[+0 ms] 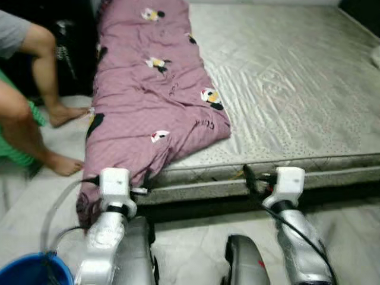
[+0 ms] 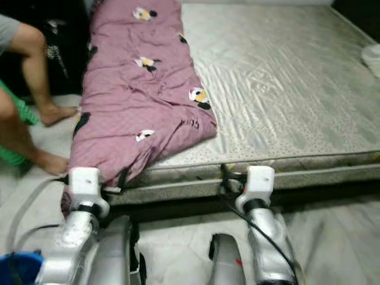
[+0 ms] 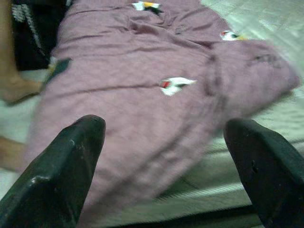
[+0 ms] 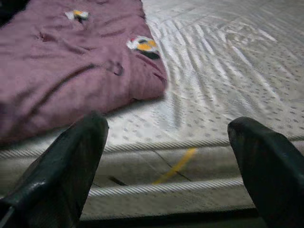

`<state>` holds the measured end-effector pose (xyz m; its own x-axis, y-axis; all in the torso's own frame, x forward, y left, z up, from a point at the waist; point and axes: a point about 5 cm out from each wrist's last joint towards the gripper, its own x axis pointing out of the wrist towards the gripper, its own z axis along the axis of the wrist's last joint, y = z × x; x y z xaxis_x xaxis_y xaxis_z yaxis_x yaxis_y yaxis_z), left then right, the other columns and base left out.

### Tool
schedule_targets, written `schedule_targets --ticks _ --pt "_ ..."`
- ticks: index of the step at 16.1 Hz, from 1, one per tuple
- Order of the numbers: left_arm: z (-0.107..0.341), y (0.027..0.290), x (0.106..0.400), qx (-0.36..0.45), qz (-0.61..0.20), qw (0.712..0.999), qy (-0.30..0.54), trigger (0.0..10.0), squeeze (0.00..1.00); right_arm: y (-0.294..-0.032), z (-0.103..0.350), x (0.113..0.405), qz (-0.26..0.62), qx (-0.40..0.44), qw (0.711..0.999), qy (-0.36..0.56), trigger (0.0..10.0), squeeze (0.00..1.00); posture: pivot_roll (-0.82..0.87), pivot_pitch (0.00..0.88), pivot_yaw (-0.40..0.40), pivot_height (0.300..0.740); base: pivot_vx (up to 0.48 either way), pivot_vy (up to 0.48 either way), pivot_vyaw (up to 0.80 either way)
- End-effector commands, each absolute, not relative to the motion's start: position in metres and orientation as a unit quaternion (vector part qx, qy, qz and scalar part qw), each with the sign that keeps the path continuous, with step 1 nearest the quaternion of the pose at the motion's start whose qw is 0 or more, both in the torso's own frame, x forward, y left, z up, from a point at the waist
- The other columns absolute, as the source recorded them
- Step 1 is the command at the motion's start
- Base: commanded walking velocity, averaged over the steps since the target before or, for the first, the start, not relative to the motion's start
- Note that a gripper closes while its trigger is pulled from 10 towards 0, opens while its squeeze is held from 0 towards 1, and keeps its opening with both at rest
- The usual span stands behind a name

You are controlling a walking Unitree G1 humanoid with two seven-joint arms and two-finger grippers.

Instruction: Clean up the room

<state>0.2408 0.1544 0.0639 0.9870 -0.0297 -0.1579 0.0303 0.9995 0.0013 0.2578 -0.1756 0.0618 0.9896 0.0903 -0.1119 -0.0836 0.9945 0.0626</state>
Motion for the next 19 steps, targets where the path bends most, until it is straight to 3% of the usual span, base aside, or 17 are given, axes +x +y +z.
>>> schedule_targets --ticks 1,6,14,19 --pt "0.0651 0.1495 0.2404 -0.004 -0.02 0.997 0.077 10.0 0.0 -0.1822 0.0614 0.2548 0.035 0.024 0.997 0.06 10.0 0.0 -0.03 0.109 -0.016 0.601 0.0 0.48 0.0" --pt "0.0699 0.1464 0.24 -0.013 -0.05 0.997 0.06 10.0 0.0 -0.1817 0.0615 0.2554 0.035 0.023 0.997 0.06 10.0 0.0 -0.03 0.108 -0.015 0.601 0.0 0.0 0.0" --pt "0.0705 0.1463 0.2387 -0.016 -0.057 0.997 0.059 10.0 0.0 -0.1792 0.0627 0.2543 0.046 0.018 0.997 0.055 10.0 0.0 -0.03 0.114 -0.016 0.601 0.357 0.0 0.38" --pt "0.0705 0.1458 0.2381 -0.016 -0.058 0.996 0.06 10.0 0.0 -0.1798 0.0618 0.2553 0.045 0.018 0.997 0.058 10.0 0.0 -0.03 0.113 -0.016 0.601 0.355 0.0 0.0"
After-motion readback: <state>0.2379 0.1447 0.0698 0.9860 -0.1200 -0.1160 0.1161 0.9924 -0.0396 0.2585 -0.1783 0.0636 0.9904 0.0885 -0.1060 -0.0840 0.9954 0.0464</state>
